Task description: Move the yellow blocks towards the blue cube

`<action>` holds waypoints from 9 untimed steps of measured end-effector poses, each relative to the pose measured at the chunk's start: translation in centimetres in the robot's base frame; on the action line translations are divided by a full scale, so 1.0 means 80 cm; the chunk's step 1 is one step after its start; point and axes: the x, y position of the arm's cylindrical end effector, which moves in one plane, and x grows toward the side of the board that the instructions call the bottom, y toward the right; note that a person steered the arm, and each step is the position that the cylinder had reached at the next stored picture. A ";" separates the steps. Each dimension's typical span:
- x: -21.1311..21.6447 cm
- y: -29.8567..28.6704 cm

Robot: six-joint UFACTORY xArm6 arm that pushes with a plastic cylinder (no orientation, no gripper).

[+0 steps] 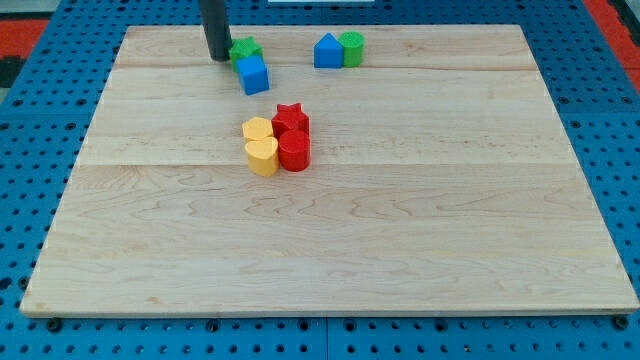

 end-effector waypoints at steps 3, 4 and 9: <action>0.221 -0.059; 0.260 0.085; 0.191 0.057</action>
